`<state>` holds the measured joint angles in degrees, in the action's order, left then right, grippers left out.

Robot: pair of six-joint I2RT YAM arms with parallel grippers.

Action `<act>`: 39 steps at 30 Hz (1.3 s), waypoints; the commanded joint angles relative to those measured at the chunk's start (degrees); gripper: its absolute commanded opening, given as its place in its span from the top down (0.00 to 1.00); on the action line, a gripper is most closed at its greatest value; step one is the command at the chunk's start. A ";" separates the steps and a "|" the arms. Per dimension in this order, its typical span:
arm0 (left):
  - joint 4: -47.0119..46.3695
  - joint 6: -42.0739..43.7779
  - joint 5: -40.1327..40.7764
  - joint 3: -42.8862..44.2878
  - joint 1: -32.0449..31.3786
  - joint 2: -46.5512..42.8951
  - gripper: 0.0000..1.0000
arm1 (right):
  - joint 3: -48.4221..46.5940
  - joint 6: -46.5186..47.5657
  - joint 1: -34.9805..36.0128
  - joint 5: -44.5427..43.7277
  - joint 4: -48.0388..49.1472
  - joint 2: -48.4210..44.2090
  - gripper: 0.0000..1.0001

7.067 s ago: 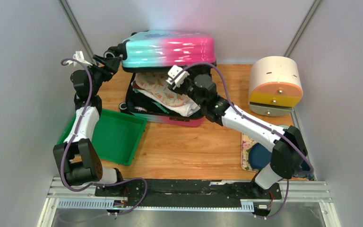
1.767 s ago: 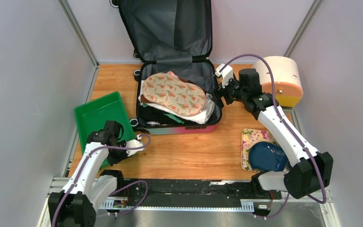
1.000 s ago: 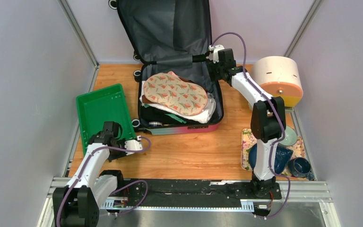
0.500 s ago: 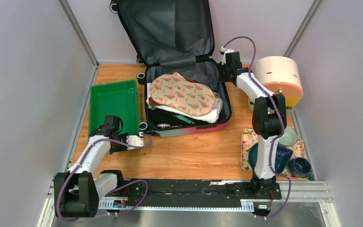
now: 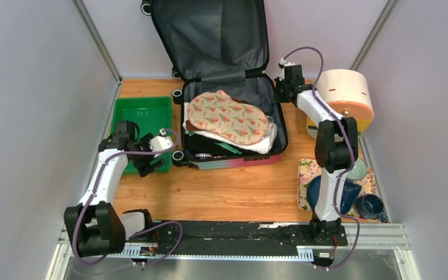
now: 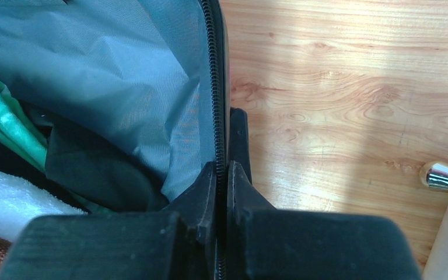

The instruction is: Open, take out, and arrange the luggage

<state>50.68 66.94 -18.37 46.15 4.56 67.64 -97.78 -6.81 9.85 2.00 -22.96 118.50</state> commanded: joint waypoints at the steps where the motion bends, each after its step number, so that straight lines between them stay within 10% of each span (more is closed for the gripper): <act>1: -3.38 -13.92 -11.33 7.46 2.03 -4.70 0.13 | -0.49 0.57 -1.94 -0.33 -5.34 -4.41 1.00; 10: -15.33 -50.82 -14.50 20.29 2.04 8.01 0.12 | 0.13 1.09 -2.29 -1.65 -5.60 -5.29 1.00; 15: -29.74 -69.45 -13.62 19.85 1.43 12.95 0.35 | 0.13 1.97 -2.37 -1.47 -5.87 -5.47 1.00; 28: -38.45 -75.81 -11.87 23.28 -6.03 28.06 0.45 | 1.18 3.91 -2.64 -1.65 -6.22 -6.35 1.00; 34: -40.57 -77.57 -15.55 29.07 -7.28 35.89 1.00 | 3.29 4.61 -2.99 -1.91 -6.31 -7.75 1.00; 39: -41.53 -76.08 -16.26 35.49 -8.60 40.11 1.00 | 4.00 5.49 -3.43 -1.91 -6.31 -8.28 1.00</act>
<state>17.47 -9.76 -35.03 75.57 -2.48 103.98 -94.06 -4.14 8.51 1.54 -25.93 114.78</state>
